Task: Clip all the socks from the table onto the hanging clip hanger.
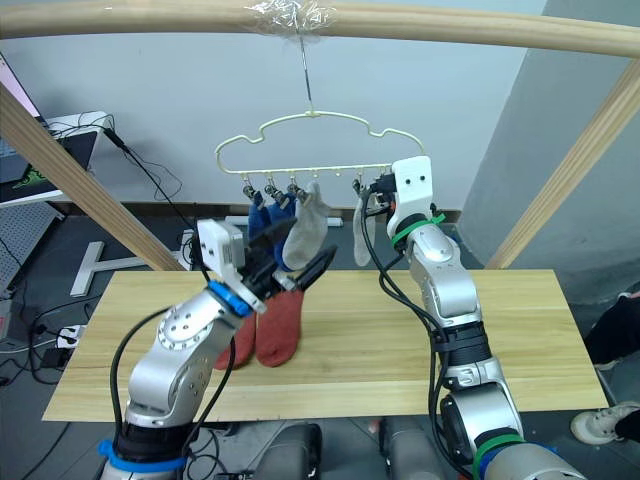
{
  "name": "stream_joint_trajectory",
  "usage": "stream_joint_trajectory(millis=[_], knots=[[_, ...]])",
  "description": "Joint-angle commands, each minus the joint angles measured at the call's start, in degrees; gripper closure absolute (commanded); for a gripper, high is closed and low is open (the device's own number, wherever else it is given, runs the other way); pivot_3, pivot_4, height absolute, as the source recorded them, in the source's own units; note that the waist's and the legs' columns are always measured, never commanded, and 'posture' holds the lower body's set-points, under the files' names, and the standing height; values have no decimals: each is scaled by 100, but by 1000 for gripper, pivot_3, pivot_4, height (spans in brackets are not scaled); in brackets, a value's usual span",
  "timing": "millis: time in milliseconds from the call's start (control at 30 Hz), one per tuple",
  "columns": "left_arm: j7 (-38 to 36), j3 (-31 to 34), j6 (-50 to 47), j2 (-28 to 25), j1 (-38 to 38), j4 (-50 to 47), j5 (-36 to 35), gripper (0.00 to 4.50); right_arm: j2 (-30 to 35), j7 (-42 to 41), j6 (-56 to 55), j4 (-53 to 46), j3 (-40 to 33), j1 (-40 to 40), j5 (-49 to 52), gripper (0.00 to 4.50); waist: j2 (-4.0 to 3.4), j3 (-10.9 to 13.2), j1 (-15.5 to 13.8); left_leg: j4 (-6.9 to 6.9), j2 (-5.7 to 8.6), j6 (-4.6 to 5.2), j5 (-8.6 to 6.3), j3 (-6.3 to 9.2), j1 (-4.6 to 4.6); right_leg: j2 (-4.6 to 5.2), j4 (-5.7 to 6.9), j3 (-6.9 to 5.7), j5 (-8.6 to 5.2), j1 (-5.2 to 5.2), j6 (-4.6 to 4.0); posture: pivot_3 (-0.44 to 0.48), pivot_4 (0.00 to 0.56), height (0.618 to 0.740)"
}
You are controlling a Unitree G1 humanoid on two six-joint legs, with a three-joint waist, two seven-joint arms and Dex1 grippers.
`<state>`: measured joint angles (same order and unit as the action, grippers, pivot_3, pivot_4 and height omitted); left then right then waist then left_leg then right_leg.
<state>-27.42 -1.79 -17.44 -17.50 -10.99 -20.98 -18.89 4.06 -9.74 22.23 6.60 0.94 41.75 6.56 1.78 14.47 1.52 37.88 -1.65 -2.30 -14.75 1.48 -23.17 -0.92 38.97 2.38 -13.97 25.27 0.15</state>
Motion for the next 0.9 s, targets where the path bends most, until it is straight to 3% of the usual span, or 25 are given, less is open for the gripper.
stream_joint_trajectory(millis=[33, 167, 467, 900], knots=[[16, 165, 358, -10, 547, 436, 154, 0, 99, -162, 178, -420, -86, 43, 164, 4485, 0, 0, -2, -3, 1, 0, 0, 0, 4, 0, 1, 1, 0, -1, 0, 85, 242, 740], [249, 110, 909, -150, 781, 1334, 792, 0, 238, -234, 444, -730, -157, 14, 283, 4485, -1, 0, -3, 1, 2, 1, 0, -2, 4, -1, 1, -2, -2, -2, 1, 74, 243, 740], [913, -117, 1368, 143, 125, 3502, 1689, 0, 289, -179, 793, -1032, -223, -58, 320, 4485, 0, 0, -6, 2, 4, 3, 1, -6, 5, 1, -2, 1, -2, -6, 4, 49, 239, 740], [1320, 65, 1613, 288, -370, 4871, 1895, 0, 289, -127, 954, -1235, -213, -133, 303, 4485, 0, 0, 13, -1, 3, 3, 1, -3, 3, 4, -1, -7, 1, -5, -1, 28, 236, 740]])
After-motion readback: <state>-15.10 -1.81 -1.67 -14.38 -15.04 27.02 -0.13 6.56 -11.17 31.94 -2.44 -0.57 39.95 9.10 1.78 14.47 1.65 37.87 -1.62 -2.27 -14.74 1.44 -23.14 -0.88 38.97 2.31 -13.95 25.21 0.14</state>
